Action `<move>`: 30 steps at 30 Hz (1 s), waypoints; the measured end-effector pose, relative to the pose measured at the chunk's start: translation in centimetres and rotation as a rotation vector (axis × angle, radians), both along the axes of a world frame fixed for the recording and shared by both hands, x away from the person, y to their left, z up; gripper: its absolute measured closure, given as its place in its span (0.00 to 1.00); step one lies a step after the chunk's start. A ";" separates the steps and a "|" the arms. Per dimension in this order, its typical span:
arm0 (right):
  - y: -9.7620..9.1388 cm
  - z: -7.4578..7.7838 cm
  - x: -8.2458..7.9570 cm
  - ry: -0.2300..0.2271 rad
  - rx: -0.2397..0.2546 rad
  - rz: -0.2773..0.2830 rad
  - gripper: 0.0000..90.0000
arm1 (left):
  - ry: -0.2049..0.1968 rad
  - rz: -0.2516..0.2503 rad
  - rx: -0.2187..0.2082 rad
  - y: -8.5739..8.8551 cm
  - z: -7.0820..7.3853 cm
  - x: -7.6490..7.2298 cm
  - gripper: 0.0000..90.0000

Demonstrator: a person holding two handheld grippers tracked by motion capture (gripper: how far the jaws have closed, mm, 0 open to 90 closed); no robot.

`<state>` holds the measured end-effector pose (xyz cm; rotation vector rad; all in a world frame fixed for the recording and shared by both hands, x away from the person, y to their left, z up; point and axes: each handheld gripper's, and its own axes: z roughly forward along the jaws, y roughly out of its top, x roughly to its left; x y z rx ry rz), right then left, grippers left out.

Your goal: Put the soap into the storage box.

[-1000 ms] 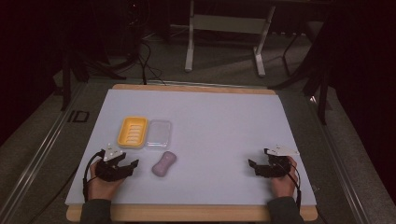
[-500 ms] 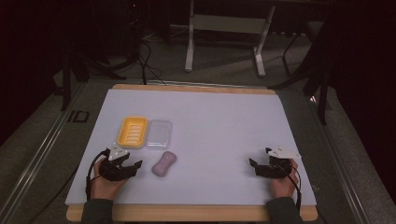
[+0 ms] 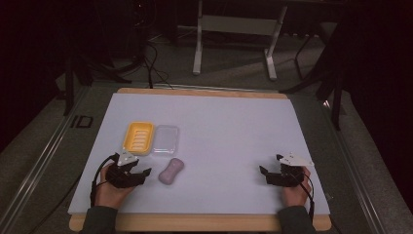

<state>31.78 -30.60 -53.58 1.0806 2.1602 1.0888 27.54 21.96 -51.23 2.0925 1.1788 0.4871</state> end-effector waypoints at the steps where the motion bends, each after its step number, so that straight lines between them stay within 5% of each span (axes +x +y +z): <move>1: 0.0 0.0 0.0 -0.001 0.000 0.000 0.17 | 0.003 -0.006 0.004 -0.1 0.1 0.1 0.43; 19: 0.0 0.0 -0.2 -0.023 0.001 0.003 0.18 | 0.023 -0.084 0.017 -2.2 1.5 1.0 0.40; 30: 0.0 0.0 -0.2 -0.024 -0.001 0.004 0.18 | 0.044 -0.137 0.076 -4.0 2.5 1.9 0.40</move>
